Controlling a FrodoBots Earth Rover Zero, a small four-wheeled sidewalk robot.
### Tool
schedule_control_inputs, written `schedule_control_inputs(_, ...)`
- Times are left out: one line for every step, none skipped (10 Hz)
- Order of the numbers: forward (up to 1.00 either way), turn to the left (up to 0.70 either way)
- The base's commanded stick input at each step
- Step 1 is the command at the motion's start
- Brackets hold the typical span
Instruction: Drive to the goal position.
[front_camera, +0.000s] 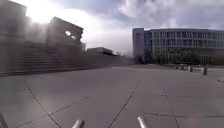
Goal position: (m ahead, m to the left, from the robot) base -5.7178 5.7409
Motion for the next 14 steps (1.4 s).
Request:
schedule_control_inputs(1.0, 0.27)
schedule_control_inputs(1.0, 0.27)
schedule_control_inputs(1.0, 0.27)
schedule_control_inputs(1.0, 0.27)
schedule_control_inputs(1.0, 0.11)
schedule_control_inputs(1.0, 0.0)
schedule_control_inputs(1.0, 0.0)
schedule_control_inputs(1.0, -0.01)
schedule_control_inputs(1.0, -0.2)
schedule_control_inputs(1.0, -0.27)
schedule_control_inputs(1.0, -0.27)
schedule_control_inputs(1.0, -0.27)
schedule_control_inputs(1.0, -0.27)
schedule_control_inputs(1.0, -0.27)
